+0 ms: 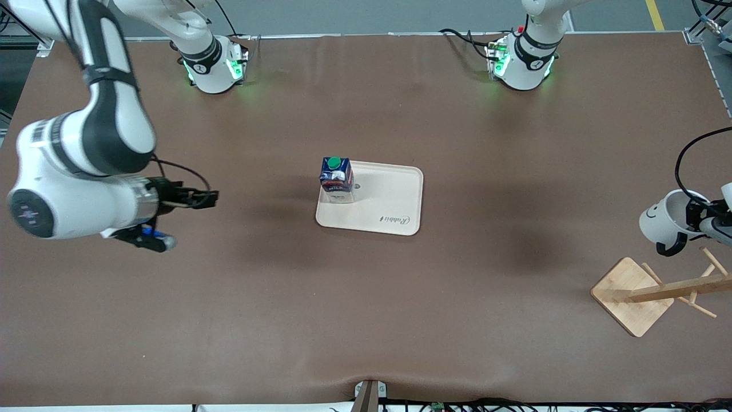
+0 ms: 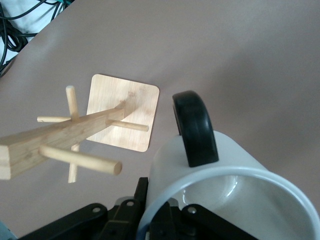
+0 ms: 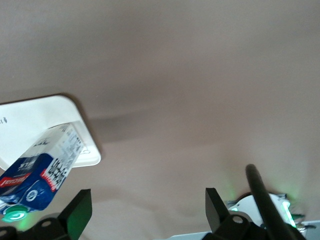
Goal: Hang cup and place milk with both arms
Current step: 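Hang the mug on the stand peg while the right gripper reaches the milk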
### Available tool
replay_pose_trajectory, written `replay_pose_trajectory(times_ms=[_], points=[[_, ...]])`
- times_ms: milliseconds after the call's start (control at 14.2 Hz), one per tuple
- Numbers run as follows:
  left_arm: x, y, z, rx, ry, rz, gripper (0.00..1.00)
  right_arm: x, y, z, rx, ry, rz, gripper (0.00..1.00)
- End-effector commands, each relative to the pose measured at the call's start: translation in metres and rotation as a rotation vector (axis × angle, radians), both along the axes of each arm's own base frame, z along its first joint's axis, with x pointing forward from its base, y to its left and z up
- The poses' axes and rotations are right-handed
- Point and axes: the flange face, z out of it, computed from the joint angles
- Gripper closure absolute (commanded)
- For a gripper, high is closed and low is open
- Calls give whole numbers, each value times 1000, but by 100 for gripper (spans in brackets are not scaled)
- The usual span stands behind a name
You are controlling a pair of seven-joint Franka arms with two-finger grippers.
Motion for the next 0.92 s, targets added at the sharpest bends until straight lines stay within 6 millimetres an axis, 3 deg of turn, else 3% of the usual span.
replay_pose_trajectory(times_ms=[0,70,423,704,845], points=[[-5,21,4,18,4,-16,100,-29,55,11,-58,-25,-100,0],[-6,27,4,16,-1,-7,100,-40,84,14,-62,-70,-110,0],[-1,45,0,8,-45,19,100,-79,184,-3,-87,-176,-136,0],[5,52,2,16,-108,27,100,-92,226,-12,-43,-265,-105,0],[8,56,-3,16,-124,29,100,-103,245,-26,-43,-273,-85,0]])
